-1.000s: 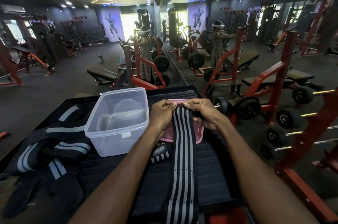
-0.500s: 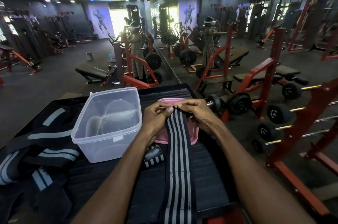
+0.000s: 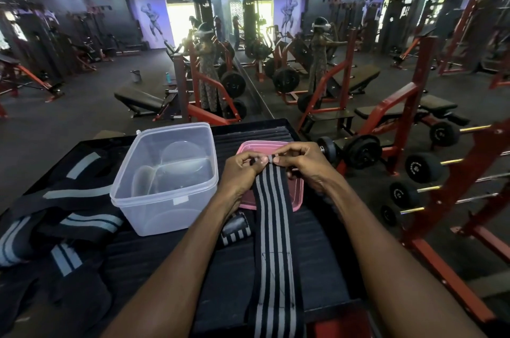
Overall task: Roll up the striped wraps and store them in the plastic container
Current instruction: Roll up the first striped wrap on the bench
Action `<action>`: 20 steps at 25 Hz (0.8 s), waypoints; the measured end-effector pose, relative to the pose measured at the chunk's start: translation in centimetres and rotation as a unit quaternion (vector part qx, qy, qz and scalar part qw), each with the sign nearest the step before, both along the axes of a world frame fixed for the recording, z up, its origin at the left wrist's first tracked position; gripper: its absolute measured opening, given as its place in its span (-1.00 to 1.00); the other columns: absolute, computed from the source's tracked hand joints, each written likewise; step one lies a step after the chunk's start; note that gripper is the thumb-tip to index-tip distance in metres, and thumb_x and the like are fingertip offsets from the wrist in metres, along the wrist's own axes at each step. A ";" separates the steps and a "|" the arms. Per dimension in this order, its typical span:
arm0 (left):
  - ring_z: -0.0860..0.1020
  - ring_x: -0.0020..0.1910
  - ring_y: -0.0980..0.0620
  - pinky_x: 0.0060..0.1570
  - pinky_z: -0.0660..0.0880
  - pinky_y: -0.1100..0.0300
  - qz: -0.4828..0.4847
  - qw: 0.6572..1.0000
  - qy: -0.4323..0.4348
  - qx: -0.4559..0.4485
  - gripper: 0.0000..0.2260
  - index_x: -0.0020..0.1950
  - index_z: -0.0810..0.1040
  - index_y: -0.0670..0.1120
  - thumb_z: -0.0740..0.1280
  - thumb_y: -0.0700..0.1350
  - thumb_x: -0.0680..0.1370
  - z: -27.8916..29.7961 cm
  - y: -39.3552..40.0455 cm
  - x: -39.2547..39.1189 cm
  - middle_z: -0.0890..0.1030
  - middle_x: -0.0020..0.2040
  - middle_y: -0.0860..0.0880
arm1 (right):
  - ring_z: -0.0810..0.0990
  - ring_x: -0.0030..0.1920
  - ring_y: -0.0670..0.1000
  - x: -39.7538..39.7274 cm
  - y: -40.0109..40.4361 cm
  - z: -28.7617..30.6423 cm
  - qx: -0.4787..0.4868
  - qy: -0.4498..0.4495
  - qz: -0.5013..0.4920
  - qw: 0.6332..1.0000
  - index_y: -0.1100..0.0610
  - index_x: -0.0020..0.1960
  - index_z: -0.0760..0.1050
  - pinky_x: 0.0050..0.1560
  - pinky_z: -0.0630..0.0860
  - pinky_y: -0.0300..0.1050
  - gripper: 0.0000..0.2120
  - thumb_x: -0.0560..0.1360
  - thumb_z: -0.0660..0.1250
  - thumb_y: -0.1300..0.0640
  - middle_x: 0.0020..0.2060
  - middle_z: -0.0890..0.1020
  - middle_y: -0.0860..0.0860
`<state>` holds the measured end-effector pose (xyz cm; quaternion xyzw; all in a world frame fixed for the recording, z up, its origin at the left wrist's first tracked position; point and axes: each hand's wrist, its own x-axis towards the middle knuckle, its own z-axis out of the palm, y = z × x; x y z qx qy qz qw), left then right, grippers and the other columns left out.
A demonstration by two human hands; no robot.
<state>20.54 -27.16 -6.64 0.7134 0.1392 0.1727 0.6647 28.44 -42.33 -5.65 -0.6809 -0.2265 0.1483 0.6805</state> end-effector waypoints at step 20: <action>0.71 -0.14 -0.09 0.09 0.63 -0.12 -0.007 0.995 0.008 -0.102 -0.96 -0.10 0.69 -0.09 0.45 -0.15 0.53 0.1 -1.2 -0.1 0.74 -0.17 -0.11 | 0.59 -0.38 -0.10 -0.4 -0.1 0.2 0.061 -0.001 0.011 0.998 0.28 -0.12 0.60 -0.48 0.44 -0.27 -0.90 0.45 0.42 0.44 -0.31 0.64 0.08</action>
